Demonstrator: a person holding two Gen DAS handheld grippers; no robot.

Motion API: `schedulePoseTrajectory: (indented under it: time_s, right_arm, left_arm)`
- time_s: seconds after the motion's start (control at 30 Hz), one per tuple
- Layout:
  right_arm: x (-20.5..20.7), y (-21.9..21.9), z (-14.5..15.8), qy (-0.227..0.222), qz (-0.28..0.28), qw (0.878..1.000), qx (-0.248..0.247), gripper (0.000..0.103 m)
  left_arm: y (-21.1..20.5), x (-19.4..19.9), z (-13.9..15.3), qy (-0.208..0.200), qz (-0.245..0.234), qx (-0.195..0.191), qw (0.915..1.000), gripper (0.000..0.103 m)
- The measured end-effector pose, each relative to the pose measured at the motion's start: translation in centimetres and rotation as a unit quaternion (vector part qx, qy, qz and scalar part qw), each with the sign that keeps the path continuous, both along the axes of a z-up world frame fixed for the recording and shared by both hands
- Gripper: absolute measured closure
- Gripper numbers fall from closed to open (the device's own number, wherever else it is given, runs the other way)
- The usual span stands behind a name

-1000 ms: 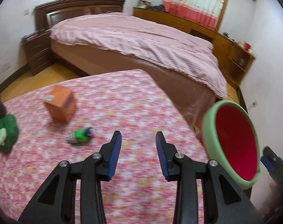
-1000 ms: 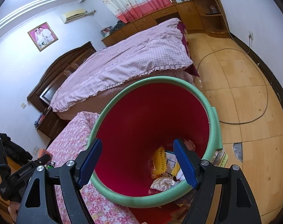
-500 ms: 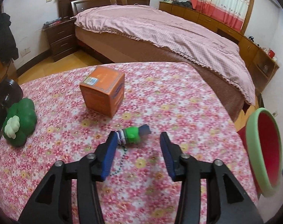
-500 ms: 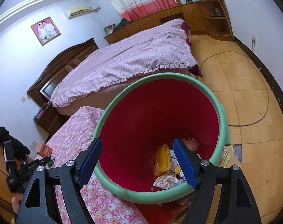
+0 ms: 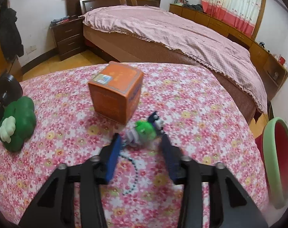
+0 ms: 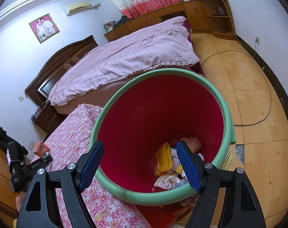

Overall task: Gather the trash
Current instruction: 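Grasp the green-and-purple keychain toy with the left tool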

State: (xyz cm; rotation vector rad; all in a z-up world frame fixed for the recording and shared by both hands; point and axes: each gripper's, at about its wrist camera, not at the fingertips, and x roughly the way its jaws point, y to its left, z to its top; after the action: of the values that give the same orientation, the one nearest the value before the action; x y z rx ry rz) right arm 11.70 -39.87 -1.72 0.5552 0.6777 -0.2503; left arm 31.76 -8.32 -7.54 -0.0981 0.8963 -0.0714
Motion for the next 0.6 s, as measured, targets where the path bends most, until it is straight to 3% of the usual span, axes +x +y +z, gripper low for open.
schedulePoseTrajectory:
  time_s: [0.03,0.57,0.6]
  right_arm:
    - [-0.1,0.1,0.0,0.0,0.001,1.0,-0.001,0.024]
    - [0.9,3.7,1.3,-0.001,0.041,0.999,-0.013,0.024]
    - [1.1,4.0,1.3,0.0,0.046,0.999,-0.013,0.024]
  left_arm:
    - [0.3,0.0,0.1,-0.003,0.002,-0.001,1.0,0.073]
    - [4.9,-4.3,3.2,-0.031,-0.001,-0.041,0.9987,0.074]
    - [5.2,-4.5,3.4,-0.035,0.0,-0.042,0.9985,0.087]
